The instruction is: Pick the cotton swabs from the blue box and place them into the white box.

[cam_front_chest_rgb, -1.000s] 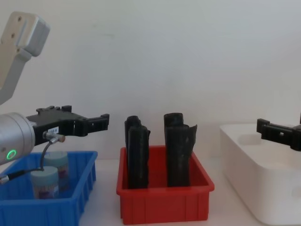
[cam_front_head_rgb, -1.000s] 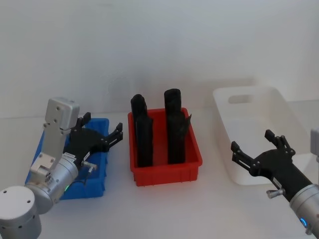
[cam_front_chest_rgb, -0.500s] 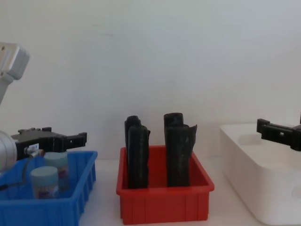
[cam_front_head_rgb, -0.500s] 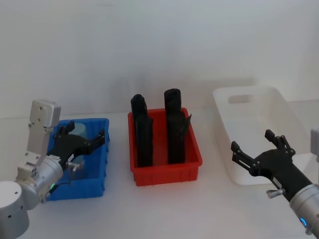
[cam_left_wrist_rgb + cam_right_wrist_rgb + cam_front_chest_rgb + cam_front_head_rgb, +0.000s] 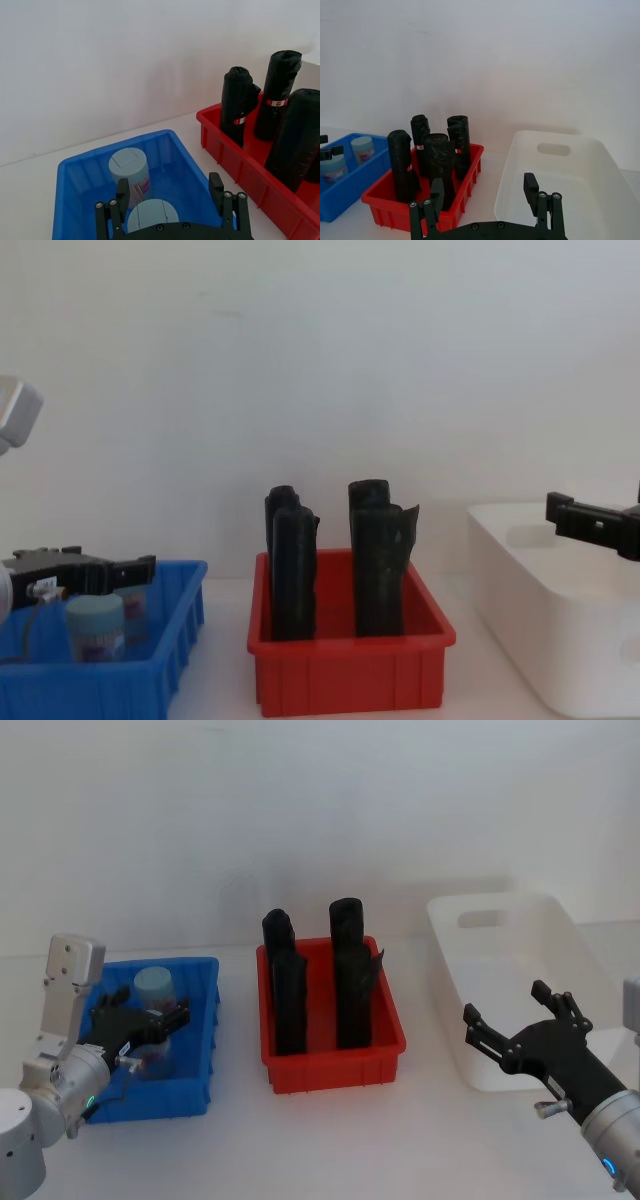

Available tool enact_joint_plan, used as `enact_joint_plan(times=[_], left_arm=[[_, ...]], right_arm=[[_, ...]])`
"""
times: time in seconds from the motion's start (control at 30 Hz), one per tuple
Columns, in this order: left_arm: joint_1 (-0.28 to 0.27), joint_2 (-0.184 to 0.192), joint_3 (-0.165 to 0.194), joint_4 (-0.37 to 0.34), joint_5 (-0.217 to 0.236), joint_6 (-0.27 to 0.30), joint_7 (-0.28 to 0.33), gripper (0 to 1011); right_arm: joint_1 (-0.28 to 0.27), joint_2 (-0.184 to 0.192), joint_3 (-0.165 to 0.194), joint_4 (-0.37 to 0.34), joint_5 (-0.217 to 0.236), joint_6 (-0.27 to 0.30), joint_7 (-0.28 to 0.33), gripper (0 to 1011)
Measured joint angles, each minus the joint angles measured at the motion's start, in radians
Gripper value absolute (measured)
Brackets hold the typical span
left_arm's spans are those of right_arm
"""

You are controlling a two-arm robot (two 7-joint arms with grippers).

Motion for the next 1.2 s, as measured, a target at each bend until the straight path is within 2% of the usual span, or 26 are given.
enact_joint_plan(times=[1.07,1.2], left_arm=[[-0.03,-0.006,-0.014,0.112,0.014,0.021,-0.04,998],[-0.035,-0.009,-0.014,0.125,0.014,0.016,-0.052,915]], right_arm=[[0.0,0.0,0.0,0.0,0.0,0.0,0.0,1002],[0.0,0.0,0.0,0.0,0.0,0.0,0.0,1002]])
